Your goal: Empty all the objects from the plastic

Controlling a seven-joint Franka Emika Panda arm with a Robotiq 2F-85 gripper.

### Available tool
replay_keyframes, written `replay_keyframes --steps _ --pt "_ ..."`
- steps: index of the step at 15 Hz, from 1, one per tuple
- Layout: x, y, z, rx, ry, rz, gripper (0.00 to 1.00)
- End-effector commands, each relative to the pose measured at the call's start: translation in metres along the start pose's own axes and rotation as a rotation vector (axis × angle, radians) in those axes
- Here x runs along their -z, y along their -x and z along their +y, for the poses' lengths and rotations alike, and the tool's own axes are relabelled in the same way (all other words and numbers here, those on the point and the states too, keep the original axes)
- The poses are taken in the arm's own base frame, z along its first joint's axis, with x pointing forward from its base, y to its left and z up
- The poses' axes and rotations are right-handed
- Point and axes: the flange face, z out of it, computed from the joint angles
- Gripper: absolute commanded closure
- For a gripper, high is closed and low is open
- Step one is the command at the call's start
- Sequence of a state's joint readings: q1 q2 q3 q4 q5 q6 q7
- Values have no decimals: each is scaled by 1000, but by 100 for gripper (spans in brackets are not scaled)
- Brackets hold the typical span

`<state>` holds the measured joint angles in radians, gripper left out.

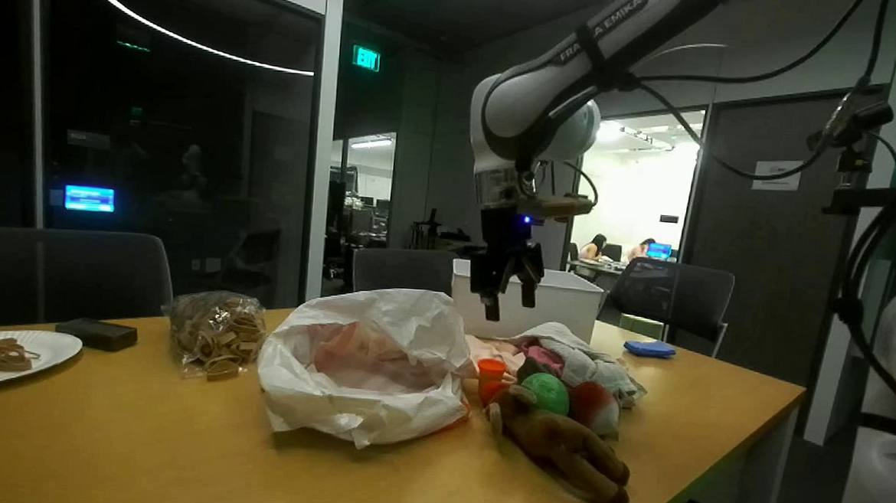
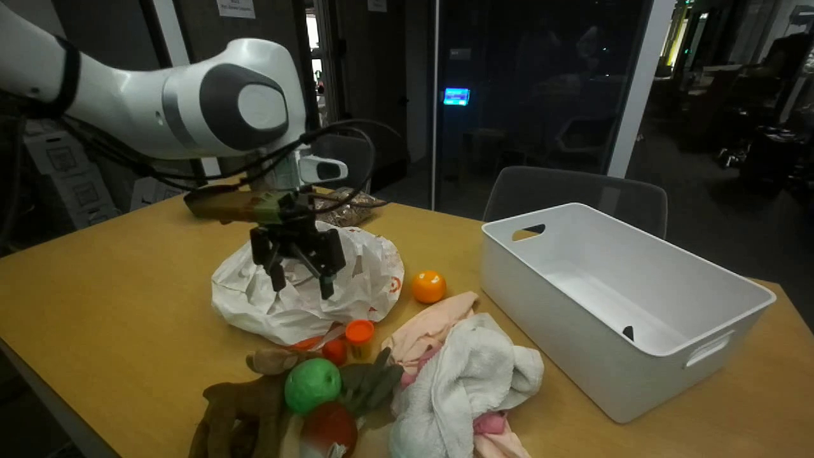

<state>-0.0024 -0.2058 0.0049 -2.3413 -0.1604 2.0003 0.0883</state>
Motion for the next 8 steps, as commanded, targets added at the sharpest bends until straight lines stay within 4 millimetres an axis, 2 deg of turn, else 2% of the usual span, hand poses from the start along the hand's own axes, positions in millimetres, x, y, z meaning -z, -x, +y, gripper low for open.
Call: replay_keyframes --steps 1,4,5,8 --pt "43 21 -5 7 -13 -32 0" --pt "60 34 -3 0 -38 -56 0" --pt "45 26 -4 -4 -8 -52 0" --pt "53 31 -3 -9 -14 -54 0"
